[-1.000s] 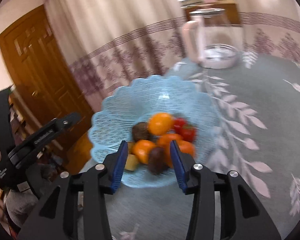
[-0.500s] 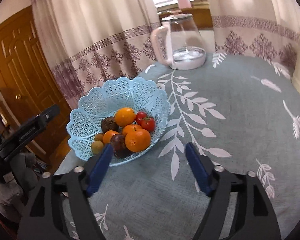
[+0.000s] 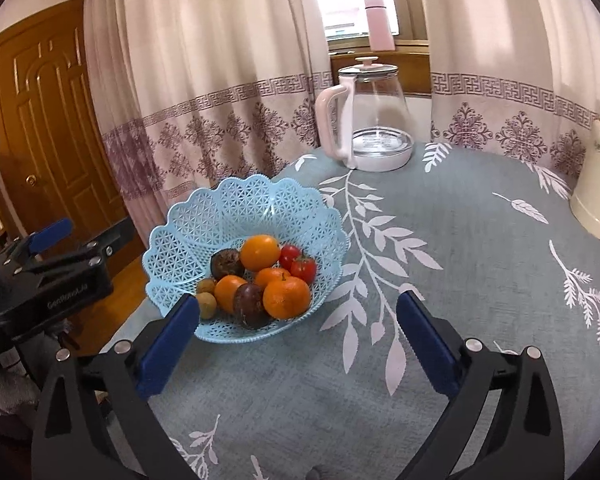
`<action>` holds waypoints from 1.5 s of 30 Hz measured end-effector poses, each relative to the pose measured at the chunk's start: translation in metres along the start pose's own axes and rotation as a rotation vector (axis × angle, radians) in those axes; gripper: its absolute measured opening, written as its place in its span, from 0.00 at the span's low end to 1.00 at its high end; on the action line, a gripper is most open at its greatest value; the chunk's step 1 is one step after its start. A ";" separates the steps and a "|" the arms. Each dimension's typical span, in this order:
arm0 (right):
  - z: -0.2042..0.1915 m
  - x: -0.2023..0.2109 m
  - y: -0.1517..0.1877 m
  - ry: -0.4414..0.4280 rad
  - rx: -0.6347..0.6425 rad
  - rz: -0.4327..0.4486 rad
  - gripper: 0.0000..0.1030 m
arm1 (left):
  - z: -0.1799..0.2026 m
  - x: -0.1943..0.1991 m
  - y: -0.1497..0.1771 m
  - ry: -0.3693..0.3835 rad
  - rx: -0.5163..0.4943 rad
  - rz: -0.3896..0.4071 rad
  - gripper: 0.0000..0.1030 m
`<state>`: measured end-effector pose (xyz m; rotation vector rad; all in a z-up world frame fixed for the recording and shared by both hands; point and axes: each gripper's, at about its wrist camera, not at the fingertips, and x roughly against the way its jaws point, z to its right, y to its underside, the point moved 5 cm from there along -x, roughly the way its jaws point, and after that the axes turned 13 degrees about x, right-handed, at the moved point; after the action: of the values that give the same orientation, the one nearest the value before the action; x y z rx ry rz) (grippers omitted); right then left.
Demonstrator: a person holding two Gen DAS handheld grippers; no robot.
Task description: Organize fruits
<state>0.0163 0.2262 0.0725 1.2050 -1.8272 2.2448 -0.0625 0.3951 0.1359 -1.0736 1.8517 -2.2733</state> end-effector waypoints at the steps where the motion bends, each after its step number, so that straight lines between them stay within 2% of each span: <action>1: 0.000 0.000 0.000 0.005 0.000 -0.004 0.95 | 0.001 0.001 0.000 -0.001 -0.008 0.003 0.97; 7: -0.005 -0.004 0.004 0.011 0.031 -0.054 0.95 | 0.006 0.004 0.001 -0.011 -0.061 0.013 0.97; 12: -0.013 -0.001 0.002 0.009 0.068 -0.051 0.95 | 0.012 0.005 0.004 -0.023 -0.124 0.022 0.97; 21: -0.017 0.001 -0.001 0.010 0.087 -0.054 0.95 | 0.008 0.004 0.002 -0.036 -0.138 0.027 0.97; 33: -0.026 0.001 -0.003 0.121 0.178 -0.057 0.95 | 0.012 0.000 0.011 -0.055 -0.252 0.029 0.97; 38: -0.036 0.005 -0.005 0.178 0.252 -0.051 0.95 | 0.013 -0.001 0.011 -0.051 -0.267 0.029 0.97; 45: -0.040 0.006 -0.009 0.205 0.263 -0.050 0.95 | 0.010 -0.002 0.010 -0.056 -0.269 0.031 0.97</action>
<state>-0.0055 0.2595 0.0818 0.9892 -1.4519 2.5316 -0.0601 0.3842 0.1270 -1.1151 2.1802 -1.9954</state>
